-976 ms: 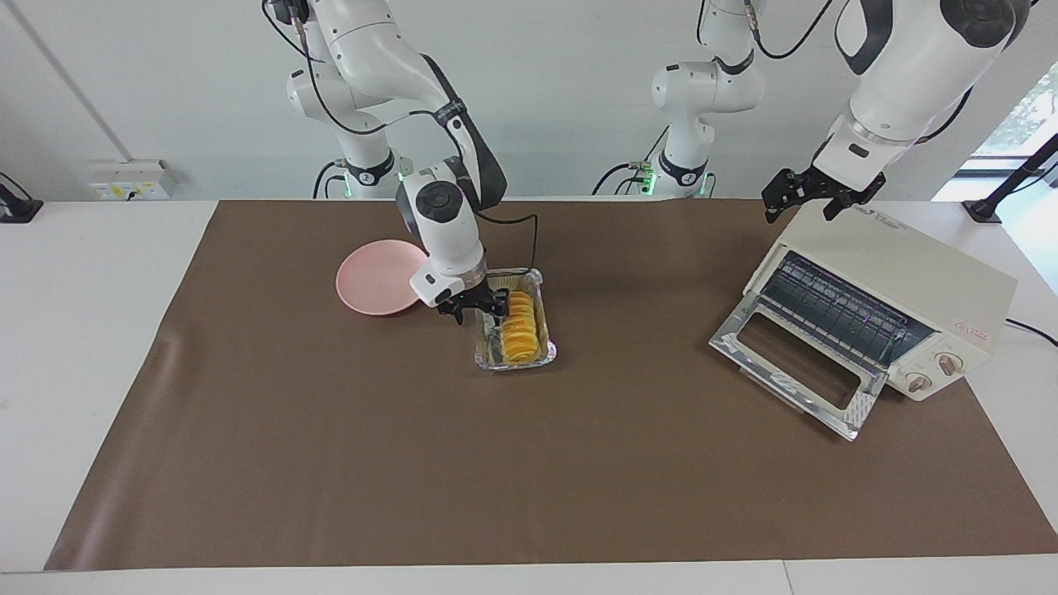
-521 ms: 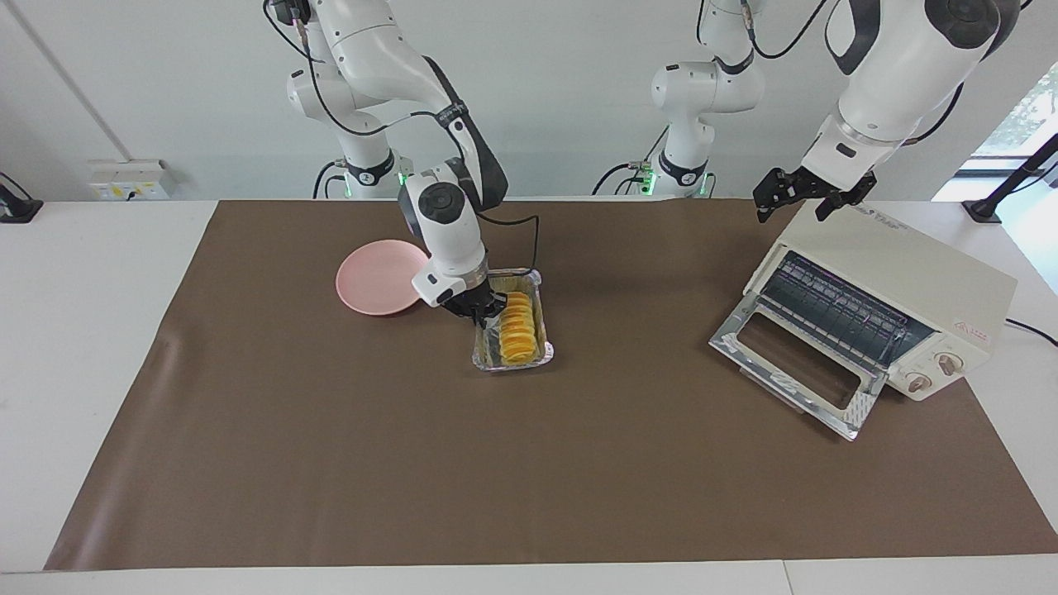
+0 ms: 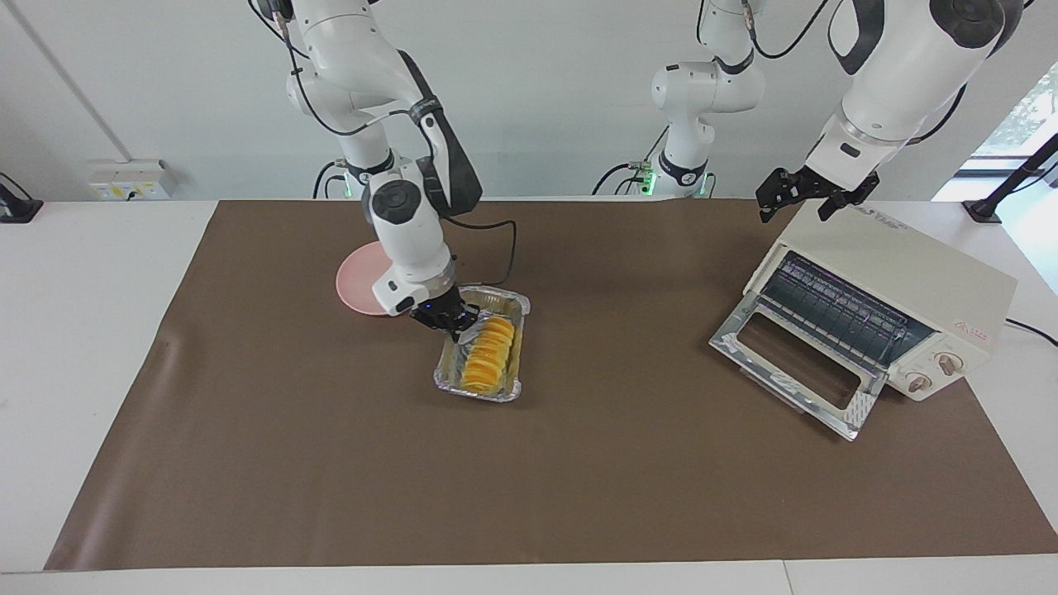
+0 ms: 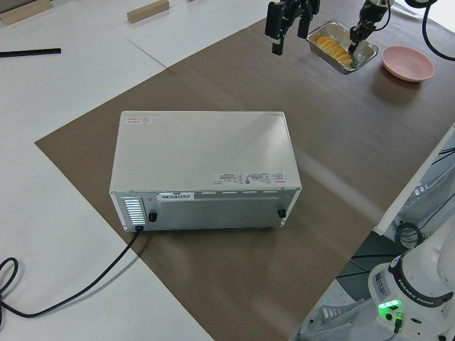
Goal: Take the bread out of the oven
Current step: 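Slide the foil tray with the right gripper farther from the robot, then grasp the yellow bread slices in the tray with the right gripper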
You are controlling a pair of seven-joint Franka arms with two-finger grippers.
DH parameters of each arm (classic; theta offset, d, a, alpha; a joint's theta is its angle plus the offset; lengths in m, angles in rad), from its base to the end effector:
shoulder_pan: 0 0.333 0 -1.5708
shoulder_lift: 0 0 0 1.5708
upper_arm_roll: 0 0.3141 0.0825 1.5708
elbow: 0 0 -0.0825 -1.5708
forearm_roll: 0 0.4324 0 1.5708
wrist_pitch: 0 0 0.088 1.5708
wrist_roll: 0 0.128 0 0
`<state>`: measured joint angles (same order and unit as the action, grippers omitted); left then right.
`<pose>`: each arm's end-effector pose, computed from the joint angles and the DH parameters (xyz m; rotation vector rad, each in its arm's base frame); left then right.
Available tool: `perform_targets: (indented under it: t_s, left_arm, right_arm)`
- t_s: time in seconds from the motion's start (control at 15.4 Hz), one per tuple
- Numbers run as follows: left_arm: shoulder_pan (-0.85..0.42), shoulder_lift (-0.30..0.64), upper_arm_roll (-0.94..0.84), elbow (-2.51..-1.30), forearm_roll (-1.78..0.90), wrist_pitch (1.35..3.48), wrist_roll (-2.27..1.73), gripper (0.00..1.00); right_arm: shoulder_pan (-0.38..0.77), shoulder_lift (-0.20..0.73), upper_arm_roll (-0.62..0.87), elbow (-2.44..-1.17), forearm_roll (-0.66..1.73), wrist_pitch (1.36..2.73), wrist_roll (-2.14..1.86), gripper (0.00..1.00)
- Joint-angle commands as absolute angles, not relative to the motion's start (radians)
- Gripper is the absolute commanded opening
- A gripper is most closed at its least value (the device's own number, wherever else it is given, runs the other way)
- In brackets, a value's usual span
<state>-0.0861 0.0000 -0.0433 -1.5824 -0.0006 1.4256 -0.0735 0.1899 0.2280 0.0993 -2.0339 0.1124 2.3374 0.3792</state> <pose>0.5779 -0.0753 0.5844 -3.1156 0.0872 0.2437 0.6075 0.1838 0.2882 -3.0052 0.2536 -0.0555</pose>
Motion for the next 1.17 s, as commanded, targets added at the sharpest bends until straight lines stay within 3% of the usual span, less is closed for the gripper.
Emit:
perform_targets:
  t_s: [0.0,0.33,0.78,0.85,0.91,1.11]
  left_arm:
    - [-0.084,-0.029,-0.041,-1.614,-0.011,1.447,-0.071,1.0]
    - [-0.083,-0.029,-0.041,-1.614,-0.011,1.447,-0.071,1.0]
    - [-0.083,-0.029,-0.041,-1.614,-0.011,1.448,-0.071,1.0]
    - [-0.083,-0.029,-0.041,-1.614,-0.011,1.447,-0.071,1.0]
    - [-0.084,-0.029,-0.041,-1.614,-0.011,1.448,-0.071,1.0]
    - [-0.084,-0.029,-0.041,-1.614,-0.011,1.448,-0.071,1.0]
  right_arm:
    - [0.053,0.218,0.11,-2.037,0.14,2.319,0.16,0.0]
    - [-0.101,0.218,0.11,-2.089,0.153,2.312,-0.053,0.0]
    - [-0.114,0.221,0.109,-2.108,0.155,2.31,-0.084,0.0]
    - [-0.109,0.219,0.107,-2.097,0.149,2.309,-0.086,0.66]
    - [-0.109,0.218,0.107,-2.089,0.149,2.306,-0.086,1.0]
    - [-0.089,0.207,0.107,-2.001,0.134,2.183,-0.081,1.0]
